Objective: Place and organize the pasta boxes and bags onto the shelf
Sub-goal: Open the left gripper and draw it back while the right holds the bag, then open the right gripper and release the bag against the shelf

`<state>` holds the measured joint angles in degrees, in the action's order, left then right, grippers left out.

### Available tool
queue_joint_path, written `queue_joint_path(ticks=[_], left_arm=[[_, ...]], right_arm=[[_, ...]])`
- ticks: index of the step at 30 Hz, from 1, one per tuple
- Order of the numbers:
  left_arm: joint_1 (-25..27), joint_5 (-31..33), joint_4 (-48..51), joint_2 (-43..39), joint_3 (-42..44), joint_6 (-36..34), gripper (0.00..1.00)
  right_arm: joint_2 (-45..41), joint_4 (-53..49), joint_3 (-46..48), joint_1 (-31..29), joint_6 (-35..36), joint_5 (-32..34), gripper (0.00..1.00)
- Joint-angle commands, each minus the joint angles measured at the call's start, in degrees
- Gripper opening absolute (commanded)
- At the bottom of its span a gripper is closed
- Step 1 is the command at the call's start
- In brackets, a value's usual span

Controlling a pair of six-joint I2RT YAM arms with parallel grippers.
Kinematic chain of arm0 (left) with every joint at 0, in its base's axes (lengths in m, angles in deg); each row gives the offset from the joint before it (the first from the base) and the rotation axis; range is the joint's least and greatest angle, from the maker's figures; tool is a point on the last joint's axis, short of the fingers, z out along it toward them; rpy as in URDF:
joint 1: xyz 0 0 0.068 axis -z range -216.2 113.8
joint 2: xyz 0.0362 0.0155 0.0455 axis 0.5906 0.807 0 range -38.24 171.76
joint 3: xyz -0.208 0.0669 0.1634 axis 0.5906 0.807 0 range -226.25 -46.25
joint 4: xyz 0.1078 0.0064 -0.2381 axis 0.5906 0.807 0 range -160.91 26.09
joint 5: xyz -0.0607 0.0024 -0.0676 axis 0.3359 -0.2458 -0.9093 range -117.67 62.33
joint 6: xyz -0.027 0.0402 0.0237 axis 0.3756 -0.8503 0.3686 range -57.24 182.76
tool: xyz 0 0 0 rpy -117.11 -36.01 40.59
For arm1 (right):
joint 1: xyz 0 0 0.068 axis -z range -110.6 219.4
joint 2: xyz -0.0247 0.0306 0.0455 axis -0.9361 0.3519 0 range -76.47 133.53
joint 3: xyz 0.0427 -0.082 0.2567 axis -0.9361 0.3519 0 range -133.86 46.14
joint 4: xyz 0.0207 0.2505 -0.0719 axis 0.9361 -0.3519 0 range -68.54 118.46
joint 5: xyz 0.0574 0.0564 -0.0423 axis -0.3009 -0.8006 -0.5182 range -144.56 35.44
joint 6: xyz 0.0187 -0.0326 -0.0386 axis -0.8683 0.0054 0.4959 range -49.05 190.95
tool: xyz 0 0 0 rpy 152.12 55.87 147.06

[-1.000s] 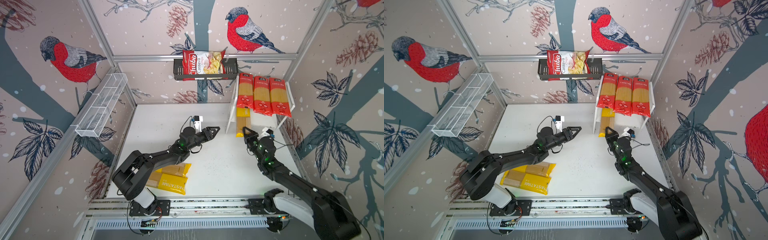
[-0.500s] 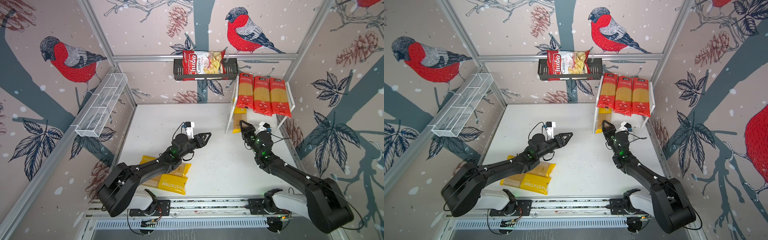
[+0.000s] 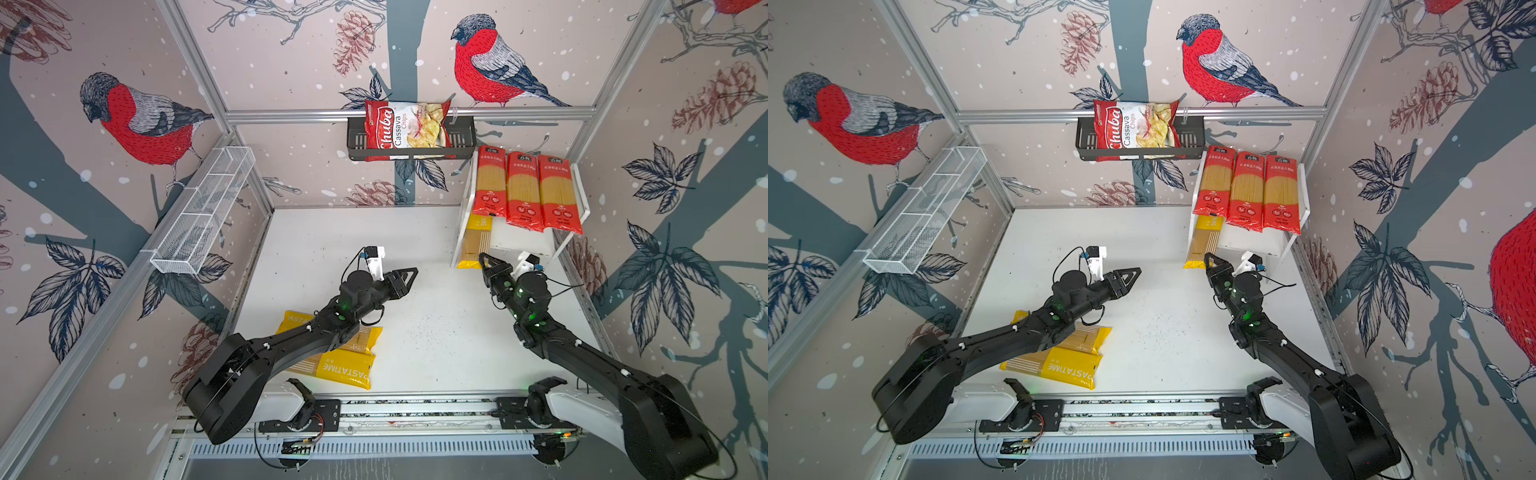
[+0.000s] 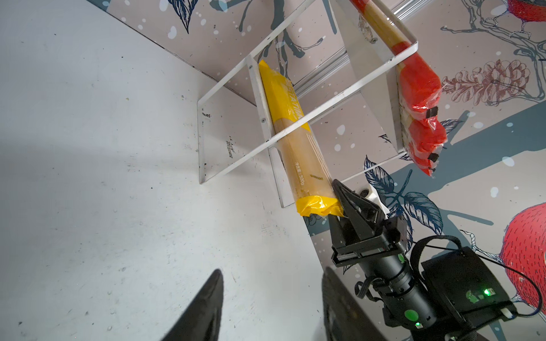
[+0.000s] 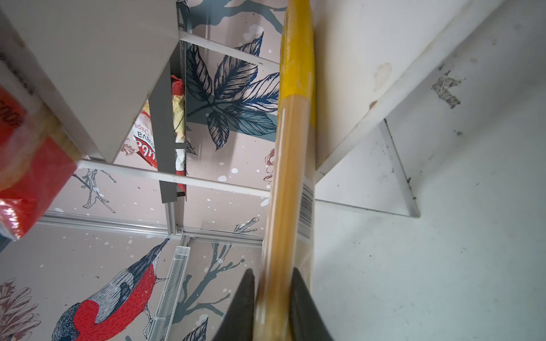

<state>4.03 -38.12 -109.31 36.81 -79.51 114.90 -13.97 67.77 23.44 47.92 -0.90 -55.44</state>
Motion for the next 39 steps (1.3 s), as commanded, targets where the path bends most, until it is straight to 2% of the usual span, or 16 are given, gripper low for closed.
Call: queue_joint_path(ticks=[1, 5, 9, 13, 19, 26, 29, 32, 39], left_arm=[[-0.1, 0.4, -1.0, -0.6, 0.4, -0.7, 0.53], [-0.1, 0.6, -0.4, -1.0, 0.7, -1.2, 0.53], [-0.1, 1.2, 0.0, -1.5, 0.8, -1.4, 0.53], [-0.1, 1.5, 0.2, -1.9, 1.2, -1.4, 0.53], [-0.1, 1.5, 0.4, -2.0, 1.4, -1.6, 0.53], [-0.1, 1.2, -0.2, -1.6, 1.6, -1.2, 0.53], [0.0, 1.3, -0.2, -1.7, 1.6, -1.1, 0.53], [0.2, 1.5, -0.1, -1.8, 1.7, -1.1, 0.53], [0.9, 1.6, -0.2, -1.4, 1.2, -1.0, 0.53]], right_arm=[[1.8, 3.2, -2.4, 1.3, 3.0, 0.1, 0.14], [5.7, 5.2, -5.6, 4.5, 3.8, -2.3, 0.10], [9.0, 4.4, -9.5, 7.0, 5.2, -5.1, 0.12], [10.5, 3.7, -9.3, 8.5, 4.7, -7.5, 0.27], [5.8, -3.0, -7.4, 9.3, 5.8, -8.6, 0.48], [2.6, -4.9, -3.0, 9.4, 3.8, -11.0, 0.65], [2.1, -4.1, -2.2, 9.0, 3.0, -12.3, 0.65], [2.1, -3.0, -2.0, 7.9, 3.4, -10.9, 0.65], [8.3, 1.4, -4.8, 7.8, 3.2, -10.6, 0.50]])
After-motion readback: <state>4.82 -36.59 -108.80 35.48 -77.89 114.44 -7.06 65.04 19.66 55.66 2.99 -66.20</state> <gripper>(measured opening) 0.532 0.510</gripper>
